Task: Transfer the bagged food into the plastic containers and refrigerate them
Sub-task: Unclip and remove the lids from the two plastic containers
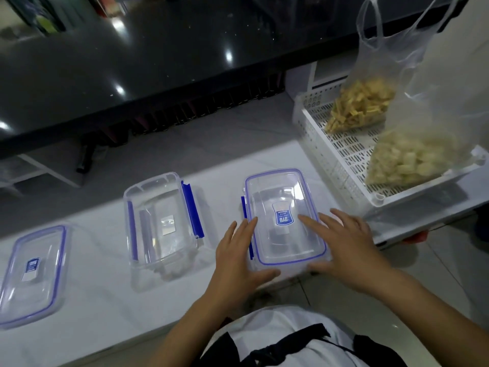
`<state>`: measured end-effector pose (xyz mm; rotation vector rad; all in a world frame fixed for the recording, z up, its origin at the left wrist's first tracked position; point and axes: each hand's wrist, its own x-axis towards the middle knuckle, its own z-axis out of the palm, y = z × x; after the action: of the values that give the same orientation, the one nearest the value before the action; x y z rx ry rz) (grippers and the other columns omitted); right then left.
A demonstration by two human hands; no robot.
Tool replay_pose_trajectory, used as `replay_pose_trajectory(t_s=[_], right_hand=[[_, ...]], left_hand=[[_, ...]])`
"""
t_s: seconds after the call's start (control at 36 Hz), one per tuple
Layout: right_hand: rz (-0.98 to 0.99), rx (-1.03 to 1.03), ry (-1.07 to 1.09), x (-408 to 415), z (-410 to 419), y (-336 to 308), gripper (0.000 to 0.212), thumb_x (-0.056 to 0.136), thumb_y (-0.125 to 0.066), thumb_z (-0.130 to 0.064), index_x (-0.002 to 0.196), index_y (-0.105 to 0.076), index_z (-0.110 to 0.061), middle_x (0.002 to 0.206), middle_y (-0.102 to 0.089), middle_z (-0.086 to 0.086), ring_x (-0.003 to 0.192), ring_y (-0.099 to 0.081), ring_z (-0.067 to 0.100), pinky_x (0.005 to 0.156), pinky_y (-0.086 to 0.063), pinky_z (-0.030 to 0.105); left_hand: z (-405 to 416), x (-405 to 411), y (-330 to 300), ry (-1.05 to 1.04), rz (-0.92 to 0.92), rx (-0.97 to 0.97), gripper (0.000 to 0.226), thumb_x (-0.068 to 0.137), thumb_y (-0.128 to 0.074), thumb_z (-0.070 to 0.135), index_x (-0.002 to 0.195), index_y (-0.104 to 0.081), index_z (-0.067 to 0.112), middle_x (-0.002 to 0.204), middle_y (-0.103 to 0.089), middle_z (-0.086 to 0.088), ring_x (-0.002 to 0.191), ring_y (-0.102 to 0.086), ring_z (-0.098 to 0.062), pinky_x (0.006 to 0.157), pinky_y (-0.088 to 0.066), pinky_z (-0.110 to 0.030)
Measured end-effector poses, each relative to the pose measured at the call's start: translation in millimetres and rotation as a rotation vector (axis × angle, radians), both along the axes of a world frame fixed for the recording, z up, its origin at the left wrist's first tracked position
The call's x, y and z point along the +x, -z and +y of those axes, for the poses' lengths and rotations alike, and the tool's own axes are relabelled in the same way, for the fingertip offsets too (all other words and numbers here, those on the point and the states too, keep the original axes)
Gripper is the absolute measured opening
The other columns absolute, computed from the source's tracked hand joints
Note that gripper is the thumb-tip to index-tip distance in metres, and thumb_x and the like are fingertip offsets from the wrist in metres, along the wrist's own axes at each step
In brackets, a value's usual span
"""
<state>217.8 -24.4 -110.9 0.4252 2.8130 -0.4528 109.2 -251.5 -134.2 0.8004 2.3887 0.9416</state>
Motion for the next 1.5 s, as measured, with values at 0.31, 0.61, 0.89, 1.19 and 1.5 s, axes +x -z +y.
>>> replay_pose_trajectory(t_s=[0.31,0.61,0.89,1.19,1.5], right_hand=[[-0.009,0.118,-0.096,-92,55,-22,0.101,0.073,-0.069,-0.070,0.153,-0.010,-0.052,0.160,-0.032,-0.005,0.151,-0.008,0.024,0.120,0.001,0.051],[0.038,0.117,-0.058,-93,63,-15,0.100,0.067,-0.068,-0.077,0.148,-0.012,-0.060,0.159,-0.034,-0.010,0.153,0.002,0.020,0.117,0.013,0.056],[0.149,0.053,-0.025,-80,36,-41,0.098,0.069,-0.065,-0.077,0.147,-0.009,-0.061,0.163,-0.025,-0.010,0.152,0.005,0.018,0.119,0.010,0.052],[0.361,-0.206,-0.209,-114,-123,-51,0.081,0.076,-0.043,-0.080,0.148,-0.014,-0.057,0.164,-0.017,-0.008,0.153,0.004,0.018,0.123,0.002,0.049],[0.304,-0.543,-0.262,-184,-353,-31,0.082,0.085,-0.066,-0.055,0.145,-0.010,-0.061,0.166,-0.003,-0.010,0.150,0.007,0.009,0.122,-0.004,0.037]], left_hand=[[59,-65,5,-0.100,0.134,-0.041,0.108,0.071,-0.079,0.063,0.157,-0.018,0.038,0.166,-0.019,0.006,0.153,-0.010,-0.023,0.121,-0.012,-0.042],[66,-73,10,-0.093,0.136,-0.048,0.108,0.070,-0.078,0.065,0.156,-0.019,0.037,0.165,-0.020,0.008,0.153,-0.010,-0.023,0.121,-0.011,-0.045],[38,-67,-25,-0.118,0.068,0.086,0.104,0.074,-0.078,0.059,0.154,-0.013,0.047,0.166,-0.012,0.015,0.153,-0.003,-0.012,0.122,-0.012,-0.047],[-135,-67,-83,-0.317,0.095,0.053,0.107,0.066,-0.079,0.058,0.154,-0.018,0.044,0.164,-0.018,0.016,0.152,-0.012,-0.008,0.122,-0.024,-0.049],[-356,-113,-88,-0.454,0.092,-0.076,0.110,0.065,-0.085,0.051,0.154,-0.023,0.043,0.161,-0.023,0.023,0.148,-0.020,-0.003,0.121,-0.027,-0.042]])
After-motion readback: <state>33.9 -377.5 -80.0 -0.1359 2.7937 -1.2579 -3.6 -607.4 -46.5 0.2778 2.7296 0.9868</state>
